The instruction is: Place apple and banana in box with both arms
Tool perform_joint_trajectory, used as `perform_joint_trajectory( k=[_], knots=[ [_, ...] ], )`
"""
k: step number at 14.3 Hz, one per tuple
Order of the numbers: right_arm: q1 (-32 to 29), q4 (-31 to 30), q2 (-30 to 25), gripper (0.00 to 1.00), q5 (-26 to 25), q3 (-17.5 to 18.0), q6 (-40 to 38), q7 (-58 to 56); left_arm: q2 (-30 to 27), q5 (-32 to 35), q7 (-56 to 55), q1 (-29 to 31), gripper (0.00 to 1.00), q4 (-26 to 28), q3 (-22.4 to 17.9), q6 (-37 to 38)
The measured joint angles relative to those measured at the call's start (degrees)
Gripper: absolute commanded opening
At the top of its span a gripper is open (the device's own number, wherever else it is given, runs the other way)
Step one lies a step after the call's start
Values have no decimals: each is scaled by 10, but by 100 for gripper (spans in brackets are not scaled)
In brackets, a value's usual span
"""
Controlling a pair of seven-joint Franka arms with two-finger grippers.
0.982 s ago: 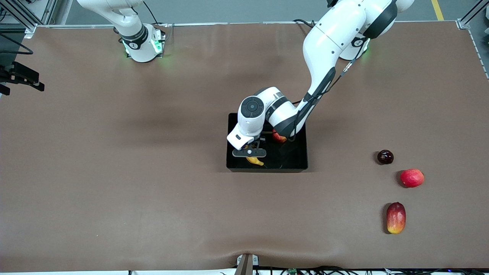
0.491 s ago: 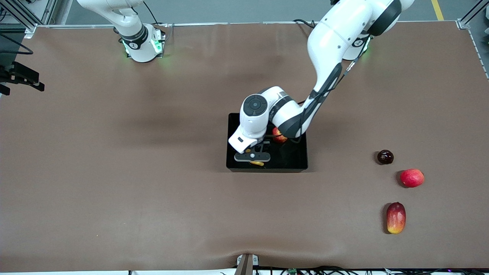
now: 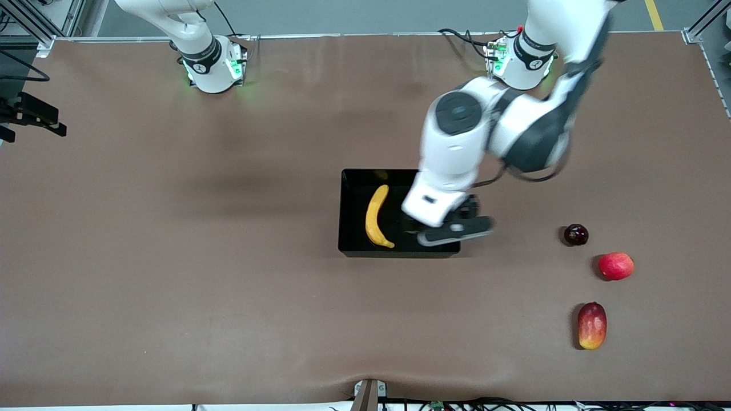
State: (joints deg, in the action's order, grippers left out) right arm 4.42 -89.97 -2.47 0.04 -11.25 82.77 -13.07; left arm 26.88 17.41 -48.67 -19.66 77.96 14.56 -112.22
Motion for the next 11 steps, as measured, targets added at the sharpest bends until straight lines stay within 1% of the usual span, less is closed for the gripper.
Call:
perform_joint_trajectory(
  k=[2,4,8,11],
  knots=[
    [0,0,0,100,0,0,0,0,-26,-2,11,34,100,3,2,22],
    [0,0,0,100,0,0,0,0,-46,-19,22,67,100,3,3,46],
    [0,0,0,100,0,0,0,0,-90,-57,94,132,100,4,3,89],
    [0,0,0,100,0,0,0,0,-117,-67,149,172,100,5,3,112]
  ],
)
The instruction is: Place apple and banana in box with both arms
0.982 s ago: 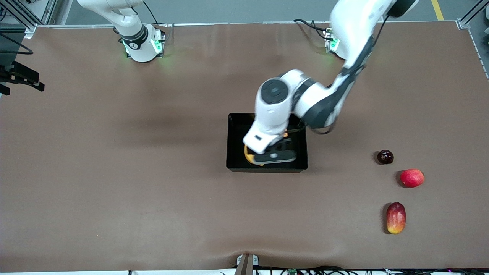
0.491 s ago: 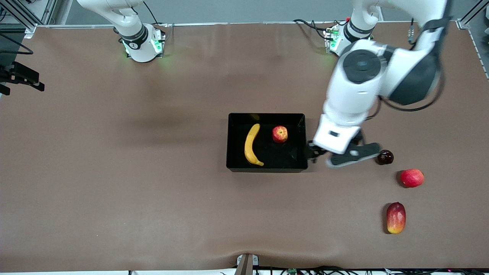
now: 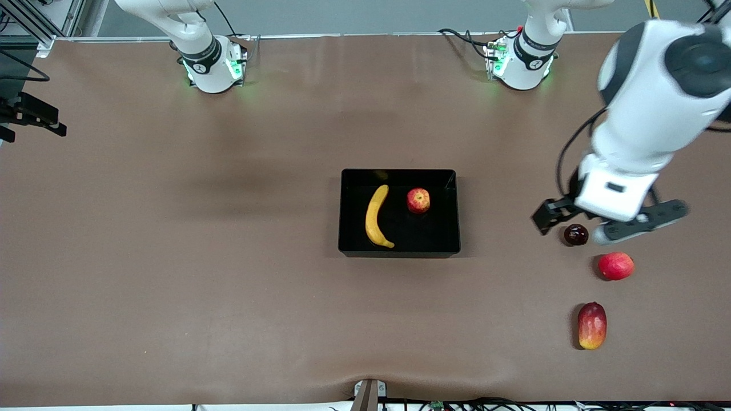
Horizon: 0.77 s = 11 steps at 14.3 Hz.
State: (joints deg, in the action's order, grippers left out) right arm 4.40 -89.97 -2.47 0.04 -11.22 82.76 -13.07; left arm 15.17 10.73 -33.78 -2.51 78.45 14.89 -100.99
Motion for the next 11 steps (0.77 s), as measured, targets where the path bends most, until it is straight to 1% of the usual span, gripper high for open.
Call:
perform_joint_trajectory(
  k=[3,5,7,9,11],
  knots=[
    [0,0,0,100,0,0,0,0,-23,-28,85,44,100,1,0,37],
    [0,0,0,100,0,0,0,0,-39,-38,115,60,100,1,-1,54],
    [0,0,0,100,0,0,0,0,-55,-41,127,58,100,13,0,62],
    [0,0,0,100,0,0,0,0,-77,-52,141,46,100,40,-8,64],
    [0,0,0,100,0,0,0,0,-108,-64,167,15,100,75,-43,66]
  ],
)
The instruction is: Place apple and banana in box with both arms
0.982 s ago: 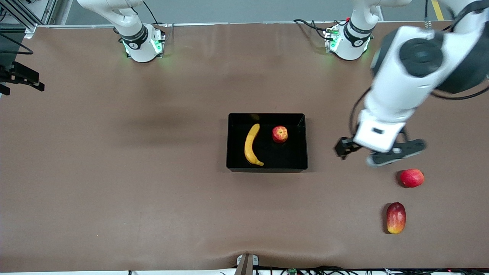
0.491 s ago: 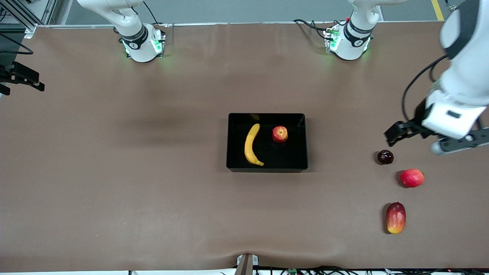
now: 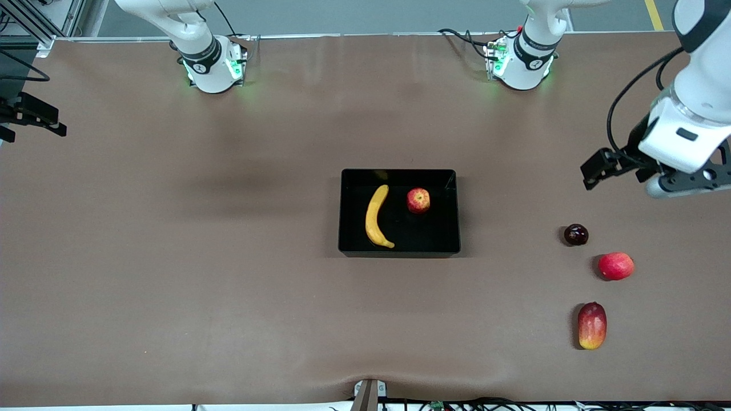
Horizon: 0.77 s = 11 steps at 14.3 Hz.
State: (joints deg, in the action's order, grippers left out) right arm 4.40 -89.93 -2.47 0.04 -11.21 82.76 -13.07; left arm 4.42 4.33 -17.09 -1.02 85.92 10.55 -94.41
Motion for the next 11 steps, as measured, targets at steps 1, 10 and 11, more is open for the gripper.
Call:
perform_joint_trajectory(
  k=[1,10,11],
  knots=[
    [0,1,0,100,0,0,0,0,-19,-14,10,-8,100,21,-12,1],
    [0,8,0,100,0,0,-11,0,-126,-36,61,-45,100,116,-77,31],
    [0,8,0,100,0,0,-6,0,-126,-36,62,-49,100,117,-88,35]
  ],
)
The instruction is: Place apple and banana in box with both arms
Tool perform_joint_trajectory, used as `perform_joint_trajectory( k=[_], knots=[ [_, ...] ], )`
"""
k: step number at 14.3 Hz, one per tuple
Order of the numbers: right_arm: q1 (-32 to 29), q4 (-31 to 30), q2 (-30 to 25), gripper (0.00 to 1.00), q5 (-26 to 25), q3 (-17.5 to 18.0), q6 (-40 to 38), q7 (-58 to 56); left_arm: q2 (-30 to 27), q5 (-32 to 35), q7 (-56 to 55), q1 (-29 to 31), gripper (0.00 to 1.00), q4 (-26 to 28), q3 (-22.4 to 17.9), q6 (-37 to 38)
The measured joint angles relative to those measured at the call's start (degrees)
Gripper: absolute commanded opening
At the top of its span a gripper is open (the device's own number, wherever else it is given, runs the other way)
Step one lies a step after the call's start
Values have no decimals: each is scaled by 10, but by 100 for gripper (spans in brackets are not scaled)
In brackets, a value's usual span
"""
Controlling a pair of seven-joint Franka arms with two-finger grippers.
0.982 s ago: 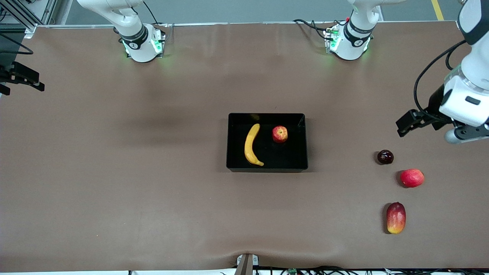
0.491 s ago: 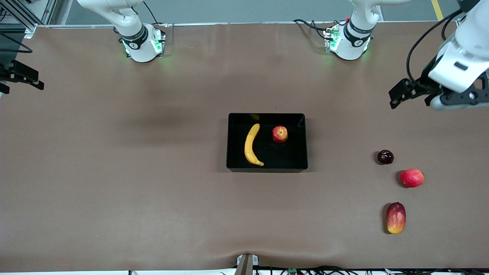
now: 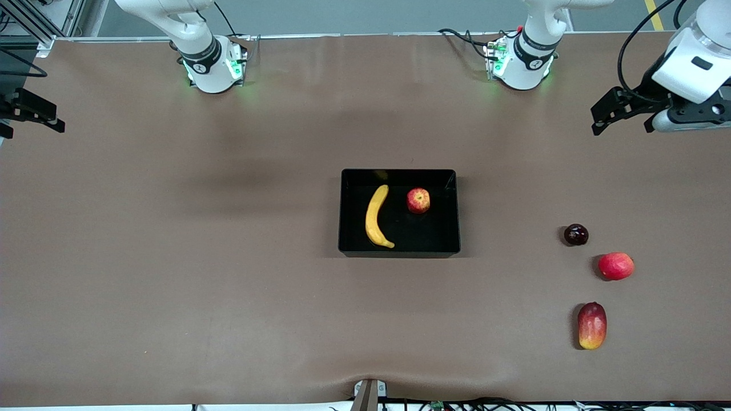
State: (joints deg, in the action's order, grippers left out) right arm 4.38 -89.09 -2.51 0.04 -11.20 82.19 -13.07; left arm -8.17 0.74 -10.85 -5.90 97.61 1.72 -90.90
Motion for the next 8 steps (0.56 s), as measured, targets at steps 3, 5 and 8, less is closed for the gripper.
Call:
perform_joint_trajectory(
  k=[3,5,8],
  knots=[
    [0,0,0,100,0,0,3,0,1,0,5,0,100,3,-11,3],
    [0,0,0,100,0,0,3,0,4,0,5,-2,100,-1,-10,2],
    [0,0,0,100,0,1,3,33,7,0,5,-4,100,-6,-7,2]
  ],
)
